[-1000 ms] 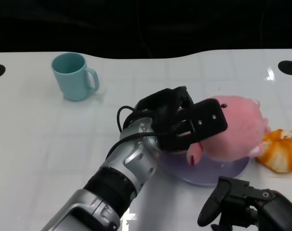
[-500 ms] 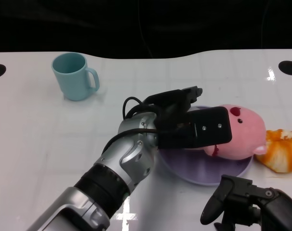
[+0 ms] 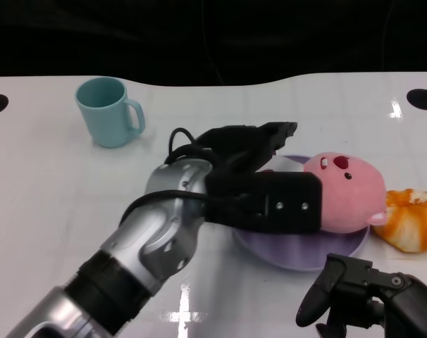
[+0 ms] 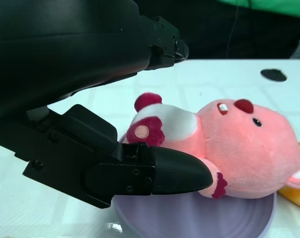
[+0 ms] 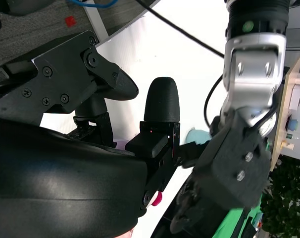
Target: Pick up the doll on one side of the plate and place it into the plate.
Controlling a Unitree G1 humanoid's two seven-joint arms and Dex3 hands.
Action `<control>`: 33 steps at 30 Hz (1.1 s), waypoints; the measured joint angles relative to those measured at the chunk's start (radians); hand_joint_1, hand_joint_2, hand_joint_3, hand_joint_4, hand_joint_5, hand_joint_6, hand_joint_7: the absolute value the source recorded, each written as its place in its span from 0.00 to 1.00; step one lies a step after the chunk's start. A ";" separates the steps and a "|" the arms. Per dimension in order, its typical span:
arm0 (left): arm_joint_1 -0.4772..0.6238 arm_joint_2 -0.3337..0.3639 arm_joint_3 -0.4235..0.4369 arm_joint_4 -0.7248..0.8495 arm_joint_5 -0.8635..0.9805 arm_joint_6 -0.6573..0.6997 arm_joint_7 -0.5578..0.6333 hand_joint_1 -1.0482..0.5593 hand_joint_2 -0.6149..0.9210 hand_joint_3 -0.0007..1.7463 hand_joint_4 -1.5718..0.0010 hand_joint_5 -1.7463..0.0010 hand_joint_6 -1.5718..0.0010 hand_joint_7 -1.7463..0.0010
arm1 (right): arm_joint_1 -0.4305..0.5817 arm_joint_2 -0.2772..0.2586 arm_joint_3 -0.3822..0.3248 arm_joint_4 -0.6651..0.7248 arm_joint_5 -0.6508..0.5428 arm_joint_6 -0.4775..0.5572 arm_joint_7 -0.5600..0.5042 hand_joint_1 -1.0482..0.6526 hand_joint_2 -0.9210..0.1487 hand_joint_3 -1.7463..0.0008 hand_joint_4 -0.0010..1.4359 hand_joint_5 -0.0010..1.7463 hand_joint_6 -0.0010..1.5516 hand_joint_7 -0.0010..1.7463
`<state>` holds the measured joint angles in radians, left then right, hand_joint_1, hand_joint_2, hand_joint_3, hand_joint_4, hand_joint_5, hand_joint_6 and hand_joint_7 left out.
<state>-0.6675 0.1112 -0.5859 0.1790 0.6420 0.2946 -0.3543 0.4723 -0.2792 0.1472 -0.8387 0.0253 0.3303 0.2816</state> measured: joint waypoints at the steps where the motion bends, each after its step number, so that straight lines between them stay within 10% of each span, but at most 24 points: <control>1: 0.020 0.013 0.017 -0.037 -0.017 -0.008 -0.005 0.07 1.00 0.30 0.95 0.97 0.96 0.98 | -0.001 0.000 0.000 0.001 0.000 0.000 0.000 0.53 0.33 0.38 0.46 0.95 0.37 0.78; 5: 0.107 0.062 0.107 -0.181 -0.099 -0.038 -0.026 0.12 1.00 0.29 0.90 0.93 0.91 0.95 | -0.008 0.002 0.003 0.009 0.000 0.000 0.000 0.53 0.33 0.38 0.46 0.94 0.37 0.78; 9: 0.212 0.096 0.209 -0.310 -0.200 -0.039 -0.044 0.17 1.00 0.24 0.96 0.57 0.86 0.89 | -0.024 0.005 0.006 0.025 0.001 0.000 -0.001 0.54 0.32 0.38 0.46 0.95 0.37 0.78; 20: 0.501 0.033 0.452 -0.371 -0.582 -0.311 -0.004 0.45 0.99 0.14 0.71 0.37 0.59 0.77 | -0.043 0.006 0.010 0.044 -0.002 -0.002 -0.001 0.54 0.33 0.38 0.45 0.94 0.37 0.78; 25: 0.595 -0.028 0.513 -0.404 -0.722 -0.257 0.020 0.51 0.79 0.54 0.56 0.33 0.55 0.59 | -0.043 0.006 0.010 0.045 -0.002 -0.002 -0.001 0.54 0.32 0.39 0.45 0.94 0.37 0.77; 33: 0.747 -0.060 0.571 -0.588 -0.902 -0.009 0.063 0.53 0.72 0.72 0.49 0.13 0.48 0.30 | -0.051 0.006 0.009 0.050 0.001 -0.002 0.000 0.55 0.30 0.40 0.44 0.94 0.37 0.77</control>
<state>0.0791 0.0517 -0.0154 -0.4089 -0.2598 0.2854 -0.2913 0.4212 -0.2735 0.1565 -0.7890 0.0261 0.3286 0.2819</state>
